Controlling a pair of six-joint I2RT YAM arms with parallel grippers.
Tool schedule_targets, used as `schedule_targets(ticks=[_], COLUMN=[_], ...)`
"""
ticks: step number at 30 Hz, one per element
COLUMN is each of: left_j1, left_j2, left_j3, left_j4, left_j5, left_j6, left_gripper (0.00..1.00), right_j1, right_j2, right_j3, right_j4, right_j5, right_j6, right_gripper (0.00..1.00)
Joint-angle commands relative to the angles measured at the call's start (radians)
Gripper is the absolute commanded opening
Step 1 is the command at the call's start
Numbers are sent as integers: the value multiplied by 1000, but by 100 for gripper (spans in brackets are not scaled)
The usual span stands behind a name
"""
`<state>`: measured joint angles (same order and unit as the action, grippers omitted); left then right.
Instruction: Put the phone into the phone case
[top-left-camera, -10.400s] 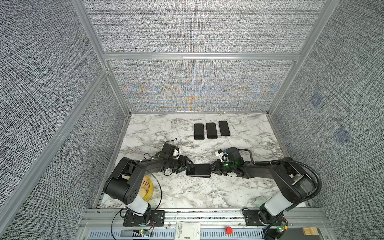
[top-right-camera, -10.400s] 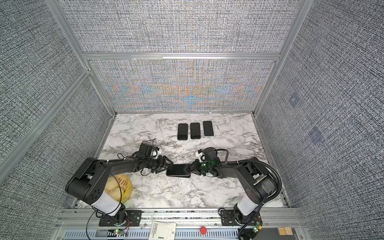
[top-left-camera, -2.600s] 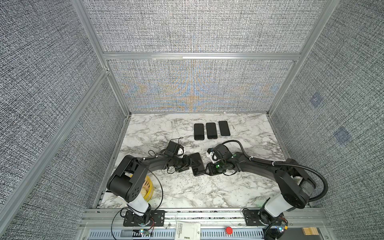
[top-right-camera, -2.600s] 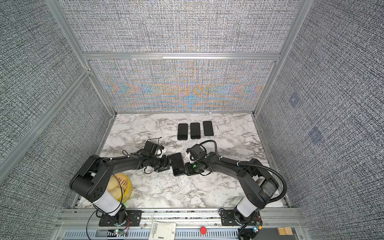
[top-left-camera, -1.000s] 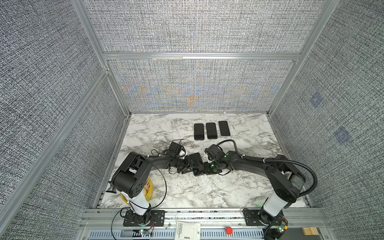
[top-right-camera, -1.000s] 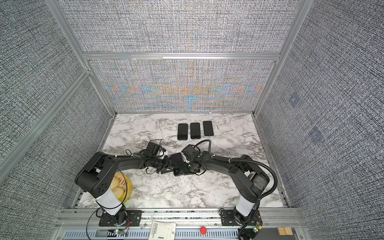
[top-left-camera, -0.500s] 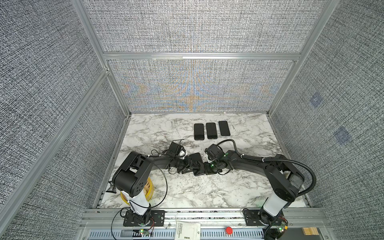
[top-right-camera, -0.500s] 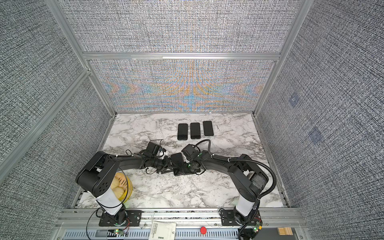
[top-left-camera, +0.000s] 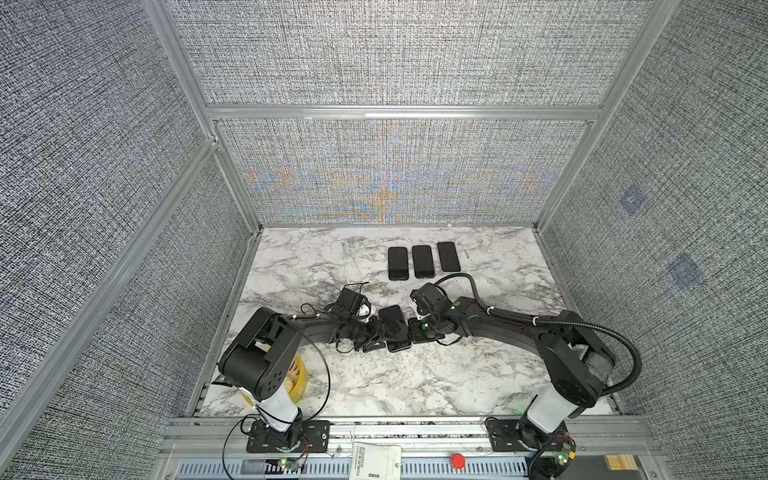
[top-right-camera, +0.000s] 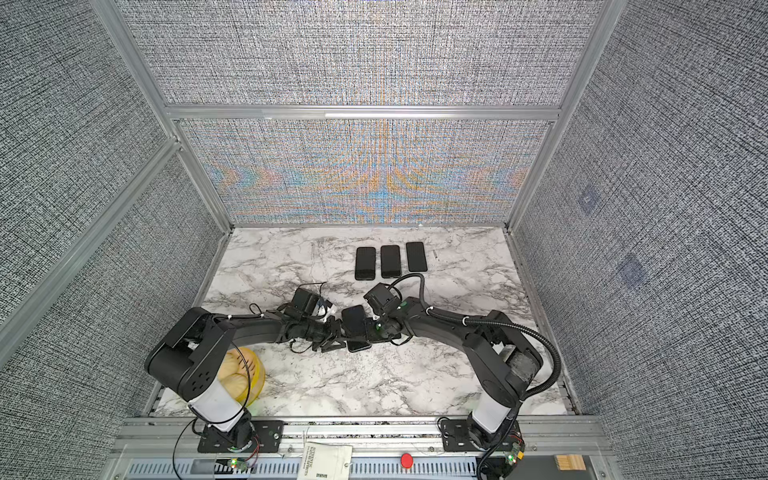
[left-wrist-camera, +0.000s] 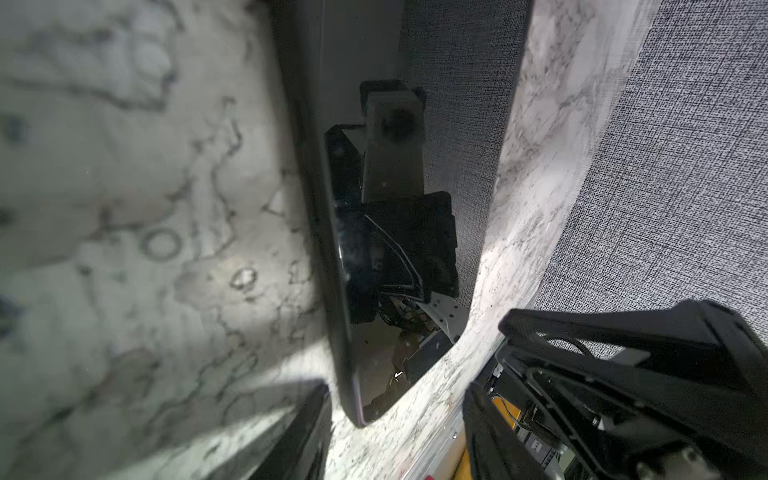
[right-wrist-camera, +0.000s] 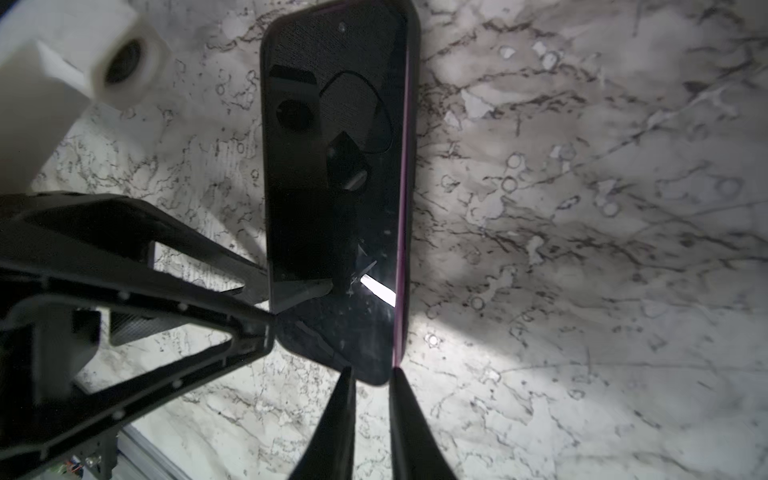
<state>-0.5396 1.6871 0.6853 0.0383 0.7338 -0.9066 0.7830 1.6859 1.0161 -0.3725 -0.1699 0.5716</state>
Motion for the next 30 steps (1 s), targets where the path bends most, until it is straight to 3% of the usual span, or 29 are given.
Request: schedule_targets(ticks=[1,13,30], left_j1=[-6,-7,-6], left_j2=[14,55,51], left_j3=[-6,10,20], left_j4=[-59,-75,-107], left_j5=[-54,-75,-91], left_j6=[-8,11,31], left_gripper=[54,53,52], right_j1=[-2,-2,-2], right_j2=[10,52,74], right_j3=[-2,-14,-76], right_j4=[-1,37,107], right_j5=[2,-55,-128], right_j6=[-8,5,32], right_gripper=[21,21,12])
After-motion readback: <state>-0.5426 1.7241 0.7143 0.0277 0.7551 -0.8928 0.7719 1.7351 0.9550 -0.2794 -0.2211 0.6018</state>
